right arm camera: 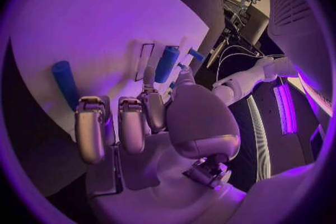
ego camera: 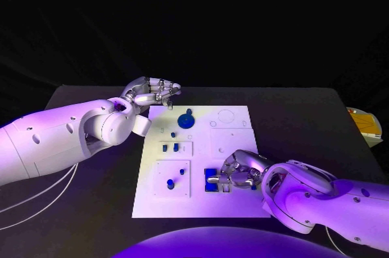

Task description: Assemble the parts on the task board

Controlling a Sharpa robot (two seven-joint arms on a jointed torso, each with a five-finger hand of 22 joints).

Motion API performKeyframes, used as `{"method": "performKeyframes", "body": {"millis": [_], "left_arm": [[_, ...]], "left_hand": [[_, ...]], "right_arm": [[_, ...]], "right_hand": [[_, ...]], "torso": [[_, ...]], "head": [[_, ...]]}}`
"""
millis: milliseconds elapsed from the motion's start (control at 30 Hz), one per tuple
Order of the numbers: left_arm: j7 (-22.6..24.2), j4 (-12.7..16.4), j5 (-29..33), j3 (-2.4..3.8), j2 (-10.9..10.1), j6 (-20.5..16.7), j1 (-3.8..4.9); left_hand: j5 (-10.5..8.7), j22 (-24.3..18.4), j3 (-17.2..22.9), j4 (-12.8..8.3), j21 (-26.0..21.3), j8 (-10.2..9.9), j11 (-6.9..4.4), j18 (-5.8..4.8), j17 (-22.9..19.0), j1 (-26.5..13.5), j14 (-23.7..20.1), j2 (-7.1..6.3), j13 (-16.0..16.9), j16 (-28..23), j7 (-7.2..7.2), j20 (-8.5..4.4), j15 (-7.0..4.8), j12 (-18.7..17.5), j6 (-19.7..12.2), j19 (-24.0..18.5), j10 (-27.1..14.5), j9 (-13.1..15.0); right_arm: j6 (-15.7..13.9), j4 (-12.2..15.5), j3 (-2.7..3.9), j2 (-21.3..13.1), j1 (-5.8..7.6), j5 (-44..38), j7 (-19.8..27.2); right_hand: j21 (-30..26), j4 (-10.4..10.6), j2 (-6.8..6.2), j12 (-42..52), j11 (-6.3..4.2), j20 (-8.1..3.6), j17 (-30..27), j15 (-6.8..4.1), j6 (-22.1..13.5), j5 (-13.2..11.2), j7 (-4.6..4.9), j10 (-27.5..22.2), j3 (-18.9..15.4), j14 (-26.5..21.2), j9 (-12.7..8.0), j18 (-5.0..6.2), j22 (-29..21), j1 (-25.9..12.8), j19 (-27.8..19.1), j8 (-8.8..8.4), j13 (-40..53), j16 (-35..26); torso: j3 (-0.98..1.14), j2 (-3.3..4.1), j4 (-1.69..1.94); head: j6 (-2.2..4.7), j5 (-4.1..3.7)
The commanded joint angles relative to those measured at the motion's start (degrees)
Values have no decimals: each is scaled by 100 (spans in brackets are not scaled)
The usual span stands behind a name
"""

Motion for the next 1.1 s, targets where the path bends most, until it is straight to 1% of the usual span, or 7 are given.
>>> {"method": "performKeyframes", "body": {"millis": [33,267,500,633,700,833,1100], "left_arm": [[29,17,27,4,2,83,3],[31,12,27,4,3,85,3],[49,13,29,4,2,92,3],[54,10,31,3,-1,88,3],[55,6,31,3,-1,87,3],[56,0,33,3,6,88,2],[53,-10,33,1,20,93,2]], "left_hand": [[7,-3,-32,1,-39,21,3,77,-5,12,-26,44,7,20,-3,28,5,38,-42,-5,-40,10],[7,-3,-32,1,-39,21,3,77,-5,12,-26,44,7,20,-3,28,5,38,-42,-5,-40,10],[7,-2,-31,-1,-38,24,4,77,-6,18,-28,48,10,25,-2,28,5,47,-45,-4,-48,12],[7,-2,-31,-1,-38,24,4,77,-6,18,-28,48,10,25,-2,28,5,47,-45,-4,-48,12],[7,-2,-31,-1,-38,24,4,77,-6,18,-28,48,10,25,-2,28,5,47,-45,-4,-48,12],[7,-2,-31,-1,-38,24,4,77,-6,18,-28,48,10,25,-2,28,5,47,-45,-4,-48,12],[7,-1,-33,1,-39,27,4,77,-7,15,-31,51,12,28,-2,29,6,55,-45,-5,-50,14]], "right_arm": [[25,57,-1,-44,-9,-27,247],[94,91,-2,-94,-11,21,397],[-148,102,0,-365,4,37,531],[-235,150,3,-649,87,133,791],[-272,180,3,-785,126,174,943],[-275,244,4,-1065,174,164,1114],[-98,277,-2,-1448,178,-348,949]], "right_hand": [[1,-33,-13,7,-14,-38,899,-49,-47,107,-8,-9,-60,471,10,-79,1264,336,472,41,407,-6],[17,-48,-10,58,-23,-45,932,-56,-40,154,-16,19,-144,477,8,-83,1278,673,479,61,446,4],[-21,-40,93,14,-9,-42,902,-47,-99,269,4,0,-192,471,-20,-74,1256,865,466,18,424,-8],[-43,-56,176,-19,26,-21,885,-20,-181,386,46,-21,-263,467,-86,-70,1245,1150,458,-90,413,-17],[-53,-67,237,-21,61,0,882,9,-268,426,93,-26,-289,466,-157,-68,1242,1342,455,-213,417,-19],[-70,-84,325,-44,102,33,869,44,-295,205,140,-41,-274,463,-274,-64,1234,1634,449,-397,410,-26],[-43,-65,352,-44,94,41,882,44,-181,315,125,-38,-289,465,-327,-71,1255,1734,460,-450,412,-22]], "torso": [[1,0,-2],[1,-4,-5],[-2,-6,-1],[-3,-10,3],[-3,-11,-2],[3,-7,-6],[-4,-4,-8]], "head": [[-10,2],[-29,10],[-9,-51],[14,-124],[15,-145],[20,-174],[1,-214]]}}
